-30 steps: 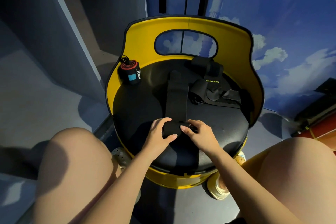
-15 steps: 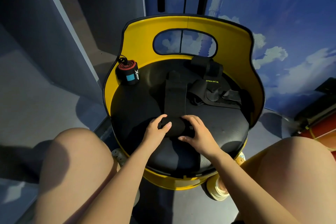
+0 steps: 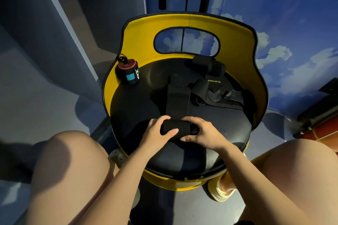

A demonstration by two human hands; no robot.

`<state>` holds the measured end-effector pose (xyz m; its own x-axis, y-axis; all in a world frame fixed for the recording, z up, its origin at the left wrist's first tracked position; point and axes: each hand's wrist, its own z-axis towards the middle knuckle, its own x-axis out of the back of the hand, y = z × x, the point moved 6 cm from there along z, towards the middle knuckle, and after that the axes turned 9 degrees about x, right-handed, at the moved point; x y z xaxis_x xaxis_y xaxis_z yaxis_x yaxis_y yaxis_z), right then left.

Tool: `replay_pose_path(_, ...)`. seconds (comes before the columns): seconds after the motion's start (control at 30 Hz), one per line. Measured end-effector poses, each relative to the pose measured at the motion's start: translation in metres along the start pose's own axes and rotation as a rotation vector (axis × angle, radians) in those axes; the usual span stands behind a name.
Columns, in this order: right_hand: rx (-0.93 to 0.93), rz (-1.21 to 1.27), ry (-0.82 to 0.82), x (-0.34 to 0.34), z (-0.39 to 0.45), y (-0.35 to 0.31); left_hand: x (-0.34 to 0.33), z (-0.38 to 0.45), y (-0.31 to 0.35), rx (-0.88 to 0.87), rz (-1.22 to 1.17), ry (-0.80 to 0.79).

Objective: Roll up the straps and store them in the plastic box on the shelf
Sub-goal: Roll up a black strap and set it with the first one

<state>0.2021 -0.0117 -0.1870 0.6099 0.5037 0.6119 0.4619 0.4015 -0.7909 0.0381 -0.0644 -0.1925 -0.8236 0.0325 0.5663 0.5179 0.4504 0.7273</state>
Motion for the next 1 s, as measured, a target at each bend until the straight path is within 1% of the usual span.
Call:
replay_pose_path(0.1,-0.070,0.037,-0.035,0.001,-0.003,0.005,-0.004,-0.007,0.003,-0.147,0.071,-0.023)
replay_pose_path(0.17,-0.098,0.071,-0.074,0.002,-0.005,0.008,-0.008,-0.009,0.004,-0.177,0.060,-0.056)
replay_pose_path(0.27,-0.112,0.148,-0.133,0.002,-0.008,0.010,-0.008,-0.008,0.003,-0.173,0.053,-0.072)
replay_pose_path(0.33,-0.115,0.132,-0.147,0.000,-0.009,0.012,-0.009,-0.007,0.002,-0.166,0.080,-0.090)
replay_pose_path(0.4,-0.073,0.049,-0.107,0.001,-0.010,0.010,-0.007,-0.006,0.001,-0.162,0.093,-0.094)
replay_pose_path(0.47,0.008,0.002,-0.058,0.001,-0.012,0.003,-0.005,-0.004,0.001,-0.147,0.098,-0.094)
replay_pose_path(0.57,0.100,-0.035,-0.048,-0.005,-0.017,-0.004,-0.005,-0.001,-0.004,-0.074,0.092,-0.149)
replay_pose_path(0.63,0.119,-0.050,-0.038,-0.008,-0.018,-0.006,-0.005,-0.001,-0.005,-0.044,0.077,-0.188)
replay_pose_path(0.73,0.074,-0.033,-0.045,-0.005,-0.018,-0.003,-0.004,-0.001,-0.002,-0.075,0.107,-0.193)
replay_pose_path(0.87,-0.015,0.052,-0.091,-0.004,-0.018,0.003,-0.004,-0.004,0.000,-0.099,0.178,-0.172)
replay_pose_path(1.0,-0.057,0.112,-0.102,-0.004,-0.015,0.008,-0.004,-0.012,0.005,-0.176,0.083,-0.131)
